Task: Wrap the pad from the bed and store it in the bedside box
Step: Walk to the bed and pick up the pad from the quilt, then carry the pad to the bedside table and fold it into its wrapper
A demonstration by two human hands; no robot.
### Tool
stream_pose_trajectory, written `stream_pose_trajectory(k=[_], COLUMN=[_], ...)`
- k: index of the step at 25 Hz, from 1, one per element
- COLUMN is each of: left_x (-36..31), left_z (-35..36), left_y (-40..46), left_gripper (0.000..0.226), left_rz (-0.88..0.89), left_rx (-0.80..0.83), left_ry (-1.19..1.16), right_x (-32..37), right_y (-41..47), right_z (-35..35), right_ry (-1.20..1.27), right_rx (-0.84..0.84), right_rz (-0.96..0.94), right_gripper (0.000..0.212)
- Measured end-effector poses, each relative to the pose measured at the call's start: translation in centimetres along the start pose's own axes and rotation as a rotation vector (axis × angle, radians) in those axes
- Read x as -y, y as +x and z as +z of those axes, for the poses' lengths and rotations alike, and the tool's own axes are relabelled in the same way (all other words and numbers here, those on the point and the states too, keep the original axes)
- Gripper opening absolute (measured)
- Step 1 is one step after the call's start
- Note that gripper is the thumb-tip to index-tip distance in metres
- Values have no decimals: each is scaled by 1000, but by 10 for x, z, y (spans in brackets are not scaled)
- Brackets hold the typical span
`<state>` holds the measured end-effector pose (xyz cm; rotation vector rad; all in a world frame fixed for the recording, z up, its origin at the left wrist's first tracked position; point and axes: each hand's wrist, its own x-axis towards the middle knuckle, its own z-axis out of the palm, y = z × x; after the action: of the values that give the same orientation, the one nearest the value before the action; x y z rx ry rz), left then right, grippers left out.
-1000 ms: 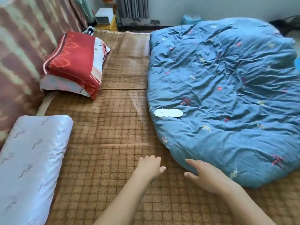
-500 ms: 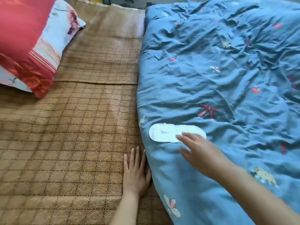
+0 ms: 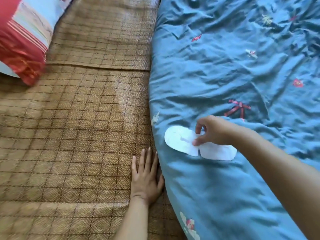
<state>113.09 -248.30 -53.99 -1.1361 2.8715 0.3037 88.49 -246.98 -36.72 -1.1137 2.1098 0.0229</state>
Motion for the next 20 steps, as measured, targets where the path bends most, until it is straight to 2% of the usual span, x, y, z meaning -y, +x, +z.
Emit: stream_pose_trajectory(k=[3,5,8,10,11,14,17,19,20], left_x=[-1,-1,-1,0,2,11,8,1,-3], left_z=[3,4,0,-5,-8,-12,-38,-68,-83], left_y=[-1,0,1,-8,-19,-78,-161,-212,-232], left_gripper=[70,70,69,66,65,66,75,70,66], left_rz=[-6,-26,-46,-62,-82,-113,-139,-213,-269], left_rx=[-7,-17,22,39,49,103,186,200,259], left_ry=[-16,-10,44,37,28,-6,-35,-103,-180], right_x=[1,2,7,12,15,29,46,60,66], right_y=[-16,-30,-58,-78,-87,-119,-167,-211,-231], right_z=[0,-2,-3,0,2,5,6,11,17], right_ry=[116,194,160,196,213,244,373,459,501], right_rx=[-39,-95,-126,-173,-202,-284,-372,-349,-313], right_rz=[-50,1,60,35,21,-10,-22,-6,9], right_gripper=[29,26,16,43,47,39,46,41,36])
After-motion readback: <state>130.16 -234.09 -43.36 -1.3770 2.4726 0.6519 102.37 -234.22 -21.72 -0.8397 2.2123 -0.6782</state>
